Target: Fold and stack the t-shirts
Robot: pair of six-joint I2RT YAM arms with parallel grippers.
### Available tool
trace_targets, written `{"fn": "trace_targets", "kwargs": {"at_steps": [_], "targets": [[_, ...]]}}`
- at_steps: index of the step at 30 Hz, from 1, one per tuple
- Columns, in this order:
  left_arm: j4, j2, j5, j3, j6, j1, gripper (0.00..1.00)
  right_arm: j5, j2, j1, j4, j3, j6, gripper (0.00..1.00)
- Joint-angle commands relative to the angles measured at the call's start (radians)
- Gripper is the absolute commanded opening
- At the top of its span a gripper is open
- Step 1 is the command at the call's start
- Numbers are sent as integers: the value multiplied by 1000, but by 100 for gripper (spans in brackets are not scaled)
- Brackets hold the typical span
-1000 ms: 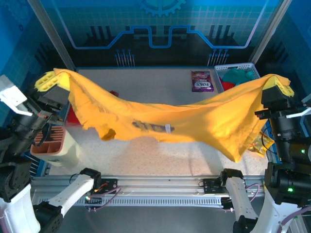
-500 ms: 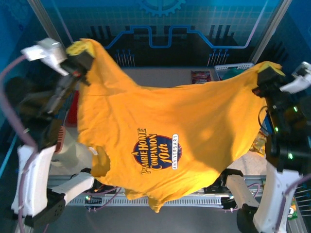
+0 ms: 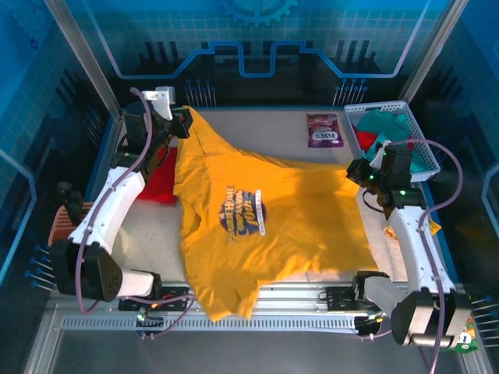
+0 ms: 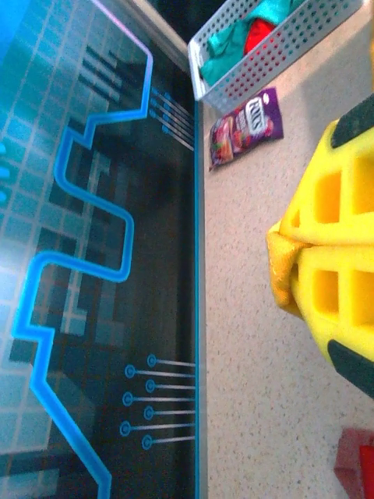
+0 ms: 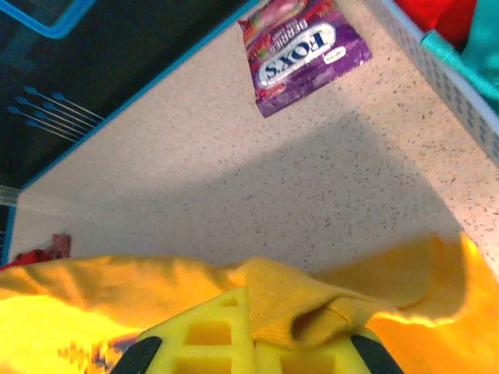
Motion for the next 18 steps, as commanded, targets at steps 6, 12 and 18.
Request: {"fn": "trace_targets", "kwargs": {"at_steps": [6, 12, 18], "targets": [[69, 232, 95, 176, -78, 33, 0, 52, 241, 10, 272, 51, -75, 0], [59, 275, 99, 213, -98, 33, 0, 33, 353, -35, 295, 140, -74, 0], [68, 267, 33, 189, -85, 39, 0, 35, 393, -59, 362, 171, -50, 0]]}}
